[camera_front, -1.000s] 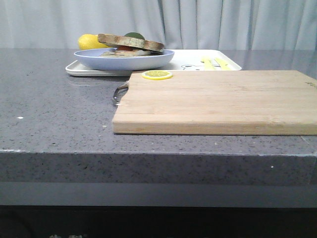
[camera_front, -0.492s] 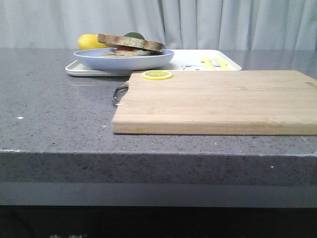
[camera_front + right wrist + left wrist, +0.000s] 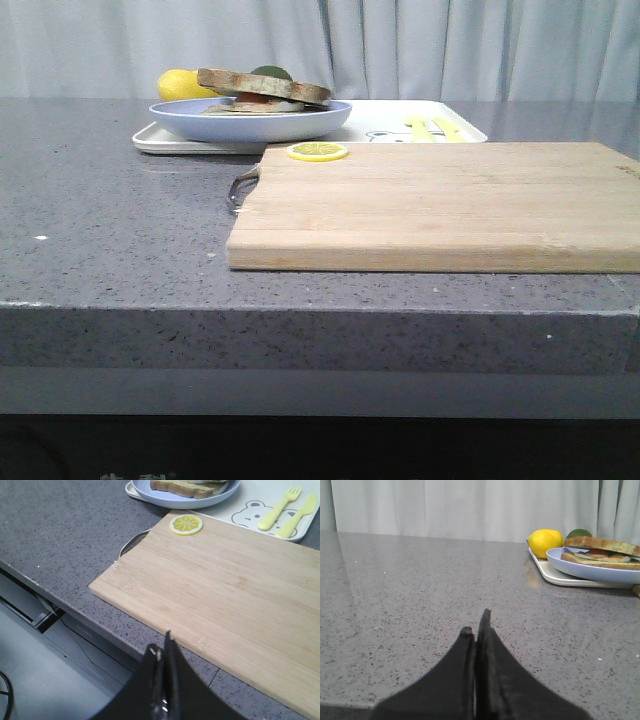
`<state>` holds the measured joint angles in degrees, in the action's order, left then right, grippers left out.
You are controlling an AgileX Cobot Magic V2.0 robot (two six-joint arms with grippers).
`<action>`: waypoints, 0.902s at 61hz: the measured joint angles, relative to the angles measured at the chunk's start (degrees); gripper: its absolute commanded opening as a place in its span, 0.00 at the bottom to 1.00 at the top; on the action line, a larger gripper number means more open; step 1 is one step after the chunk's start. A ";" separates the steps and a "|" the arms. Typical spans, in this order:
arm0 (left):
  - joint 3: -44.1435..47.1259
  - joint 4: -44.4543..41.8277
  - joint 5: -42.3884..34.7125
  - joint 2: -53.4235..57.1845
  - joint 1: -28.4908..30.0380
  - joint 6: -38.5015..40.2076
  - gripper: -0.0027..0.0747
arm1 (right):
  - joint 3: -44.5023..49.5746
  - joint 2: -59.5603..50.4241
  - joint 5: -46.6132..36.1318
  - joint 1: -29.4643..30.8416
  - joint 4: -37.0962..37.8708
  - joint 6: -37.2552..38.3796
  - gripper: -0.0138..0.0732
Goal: Place bread and move sandwich to tray
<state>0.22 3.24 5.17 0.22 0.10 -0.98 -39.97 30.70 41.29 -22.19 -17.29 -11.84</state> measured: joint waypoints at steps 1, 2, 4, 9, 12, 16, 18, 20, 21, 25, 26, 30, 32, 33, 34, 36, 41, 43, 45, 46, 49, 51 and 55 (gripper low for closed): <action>0.01 0.02 -0.11 0.00 -0.13 0.08 0.01 | 0.00 0.00 0.00 0.00 0.00 0.00 0.08; 0.01 -0.13 -0.43 0.00 -0.30 0.22 0.01 | 0.00 0.00 0.00 0.00 0.00 0.00 0.08; 0.01 -0.24 -1.36 0.00 -0.71 0.50 0.01 | 0.00 0.00 0.00 0.00 0.00 0.00 0.08; 0.01 -1.11 -2.77 0.00 -1.43 0.98 0.01 | 0.00 0.00 0.00 0.00 0.00 0.00 0.08; 0.01 -1.72 -3.05 0.00 -1.67 0.98 0.01 | 0.00 0.00 0.00 0.00 0.00 0.00 0.08; 0.01 -1.97 -3.16 0.00 -1.67 1.60 0.01 | 0.00 0.00 0.00 0.00 0.00 0.00 0.08; 0.01 -1.97 -3.16 0.00 -1.67 1.74 0.01 | 0.00 0.00 0.00 0.00 0.00 0.00 0.08; 0.01 -1.99 -3.16 0.00 -1.67 1.99 0.01 | 0.00 0.00 0.00 0.00 0.00 0.00 0.08; 0.01 -2.09 -3.16 0.00 -1.67 1.99 0.01 | 0.00 0.00 0.00 0.00 0.00 0.00 0.08; 0.01 -2.09 -3.16 0.00 -1.67 1.99 0.01 | 0.00 0.00 0.00 0.00 0.00 0.00 0.08; 0.01 -2.09 -3.16 0.00 -1.67 1.99 0.01 | 0.00 0.00 0.00 0.00 0.00 0.00 0.08; 0.01 -2.09 -3.16 0.00 -1.67 2.10 0.01 | 0.00 0.00 0.00 0.00 0.00 0.12 0.08; 0.01 -2.09 -3.24 0.00 -1.67 2.10 0.01 | 0.00 0.00 0.00 0.00 0.00 0.11 0.08; 0.01 -2.09 -3.24 0.00 -1.67 2.10 0.01 | 0.00 0.00 0.00 0.00 0.00 0.11 0.08; 0.01 -2.09 -3.24 0.00 -1.67 2.10 0.01 | 0.00 0.00 0.00 0.00 0.00 0.11 0.08; 0.01 -2.09 -3.24 0.00 -1.67 2.10 0.01 | 0.00 0.00 0.00 0.00 0.00 0.11 0.08; 0.01 -2.09 -3.28 0.00 -1.67 2.22 0.01 | 0.00 0.00 0.00 0.00 0.00 0.11 0.08; 0.01 -2.09 -3.38 0.00 -1.67 2.22 0.01 | 0.00 0.00 0.00 0.00 0.00 0.11 0.08; 0.01 -2.09 -3.37 0.00 -1.67 2.22 0.01 | 0.00 0.00 0.00 0.00 0.00 0.11 0.08; 0.01 -2.09 -3.37 0.00 -1.67 2.22 0.01 | 0.00 0.00 0.00 0.00 0.00 0.11 0.08; 0.01 -2.09 -3.49 0.00 -1.67 2.22 0.01 | 0.00 0.00 0.00 0.00 0.00 0.11 0.08; 0.01 -2.09 -3.49 0.00 -1.67 2.22 0.01 | 0.00 0.00 0.00 0.00 0.00 0.11 0.08; 0.01 -2.09 -3.60 0.00 -1.67 2.22 0.01 | 0.00 0.00 0.00 0.00 0.00 0.11 0.08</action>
<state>0.23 1.14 1.57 0.22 -1.57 1.24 -39.97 30.70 41.29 -22.19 -17.29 -11.73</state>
